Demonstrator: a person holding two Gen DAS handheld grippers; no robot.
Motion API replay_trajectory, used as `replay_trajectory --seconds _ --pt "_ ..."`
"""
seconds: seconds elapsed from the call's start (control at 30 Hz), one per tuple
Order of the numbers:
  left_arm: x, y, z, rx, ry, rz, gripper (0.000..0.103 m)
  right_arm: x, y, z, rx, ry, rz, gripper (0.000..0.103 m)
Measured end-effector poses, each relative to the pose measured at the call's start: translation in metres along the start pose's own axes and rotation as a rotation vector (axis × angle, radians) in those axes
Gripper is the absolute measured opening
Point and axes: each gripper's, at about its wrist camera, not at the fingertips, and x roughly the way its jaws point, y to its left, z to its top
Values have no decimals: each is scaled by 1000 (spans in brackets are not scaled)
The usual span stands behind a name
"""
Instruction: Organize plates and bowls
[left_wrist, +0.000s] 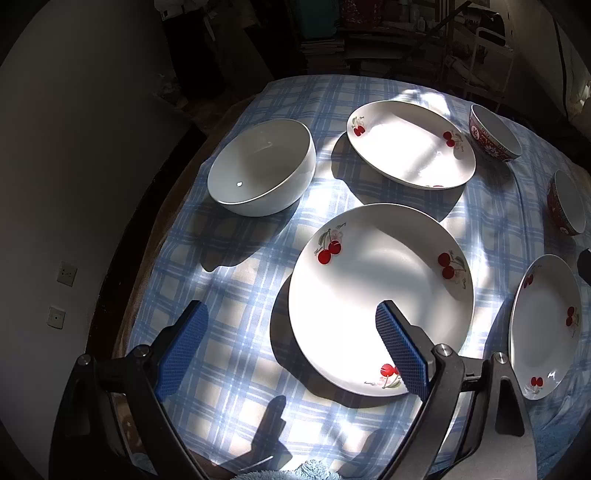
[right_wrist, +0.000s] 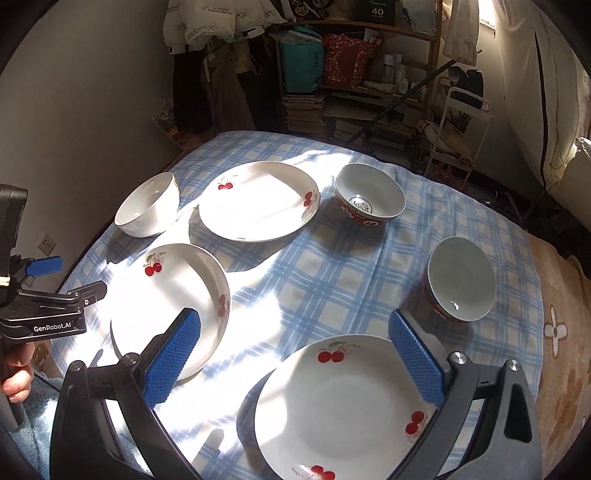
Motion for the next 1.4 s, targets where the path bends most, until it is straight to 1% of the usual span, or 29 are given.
replay_trajectory --seconds 0.13,0.2,0.37,0.47,0.57,0.7,0.8,0.83,0.9,0.97,1.0,1.03,1.17,1.2,1.27,1.3,1.33,1.37,1.4 --pt "11 9 -1 -27 17 -13 91 11 13 6 6 -2 19 103" --pt "18 16 -1 -60 32 -17 91 16 20 9 7 4 34 103" --pt "36 33 -3 -155 62 -28 91 36 36 13 0 30 23 103" --pt "44 40 -4 -209 62 -76 91 48 44 12 -23 42 28 103" --pt "53 45 -5 -255 84 -117 91 62 49 10 -27 60 35 103" --pt "67 45 -6 -250 120 -100 91 77 51 7 -25 75 23 103" --pt "75 45 -5 -243 162 -130 91 85 50 5 -12 89 39 103" --pt "76 45 -5 -239 167 -135 91 88 51 5 -11 92 42 103" --pt "78 43 -4 -226 169 -122 91 91 53 3 -17 99 44 103" --pt "80 43 -3 -223 169 -130 91 95 54 2 -26 105 41 103" --pt "82 43 -2 -226 176 -140 91 96 55 1 -30 109 37 102" --pt "85 43 -2 -228 181 -147 91 99 56 1 -34 116 34 98" --pt "90 41 -1 -220 193 -117 91 109 52 -4 -12 153 50 93" --pt "91 41 -2 -220 195 -114 91 112 49 -5 0 163 58 90" --pt "93 41 -1 -225 197 -119 91 115 45 -7 21 178 72 89" --pt "94 41 -2 -228 202 -123 91 116 44 -8 29 183 81 87" --pt "96 40 -2 -230 205 -125 91 118 43 -8 37 190 93 82" --pt "97 40 -2 -232 207 -124 91 120 42 -9 44 200 107 79" --pt "99 40 -3 -234 209 -124 91 122 41 -10 53 208 122 74"
